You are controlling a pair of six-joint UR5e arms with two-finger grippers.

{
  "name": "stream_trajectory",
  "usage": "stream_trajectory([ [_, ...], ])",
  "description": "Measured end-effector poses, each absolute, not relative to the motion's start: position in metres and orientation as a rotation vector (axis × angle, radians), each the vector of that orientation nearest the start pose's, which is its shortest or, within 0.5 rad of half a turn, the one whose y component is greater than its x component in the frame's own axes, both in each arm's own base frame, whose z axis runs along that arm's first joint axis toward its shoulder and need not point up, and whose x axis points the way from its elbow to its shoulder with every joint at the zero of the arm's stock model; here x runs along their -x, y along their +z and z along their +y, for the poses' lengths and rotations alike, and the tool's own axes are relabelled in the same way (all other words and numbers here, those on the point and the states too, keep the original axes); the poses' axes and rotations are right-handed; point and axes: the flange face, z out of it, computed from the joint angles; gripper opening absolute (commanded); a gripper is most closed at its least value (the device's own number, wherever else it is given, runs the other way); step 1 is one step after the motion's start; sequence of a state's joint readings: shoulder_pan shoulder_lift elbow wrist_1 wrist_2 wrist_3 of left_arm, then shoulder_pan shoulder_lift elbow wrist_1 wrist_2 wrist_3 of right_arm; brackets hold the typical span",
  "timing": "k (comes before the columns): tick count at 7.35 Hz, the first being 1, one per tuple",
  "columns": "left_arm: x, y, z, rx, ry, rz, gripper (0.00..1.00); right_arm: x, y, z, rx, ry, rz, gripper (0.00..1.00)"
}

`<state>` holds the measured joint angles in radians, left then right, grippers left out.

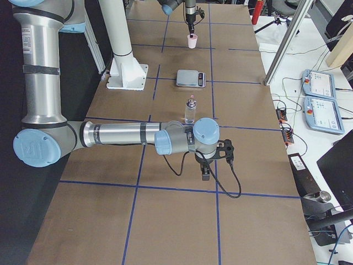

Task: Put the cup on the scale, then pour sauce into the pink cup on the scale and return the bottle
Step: 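Carry the pink cup with the left gripper onto the scale and release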

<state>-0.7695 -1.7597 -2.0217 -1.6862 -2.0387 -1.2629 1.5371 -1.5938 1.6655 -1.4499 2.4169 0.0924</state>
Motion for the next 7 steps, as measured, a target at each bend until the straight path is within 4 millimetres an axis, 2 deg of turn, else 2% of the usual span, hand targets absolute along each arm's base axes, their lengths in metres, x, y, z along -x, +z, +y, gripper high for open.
stream_trajectory([
  [2, -0.34, 0.242, -0.443, 0.048, -0.308, 0.848, 0.0, -0.042, 0.598, -0.494, -0.131, -0.014, -0.857, 1.0],
  [3, -0.366, 0.206, -0.44, 0.095, -0.367, 0.864, 0.0, -0.042, 0.596, -0.495, -0.132, -0.011, -0.86, 1.0],
  [5, -0.443, 0.15, -0.422, 0.169, -0.469, 0.891, 0.0, -0.041, 0.595, -0.494, -0.132, -0.01, -0.866, 1.0],
  [6, -0.478, 0.134, -0.414, 0.166, -0.509, 0.892, 0.0, -0.041, 0.595, -0.494, -0.132, -0.01, -0.867, 1.0],
  [7, -0.504, 0.129, -0.41, 0.168, -0.533, 0.894, 0.0, -0.041, 0.595, -0.494, -0.133, -0.01, -0.867, 1.0],
])
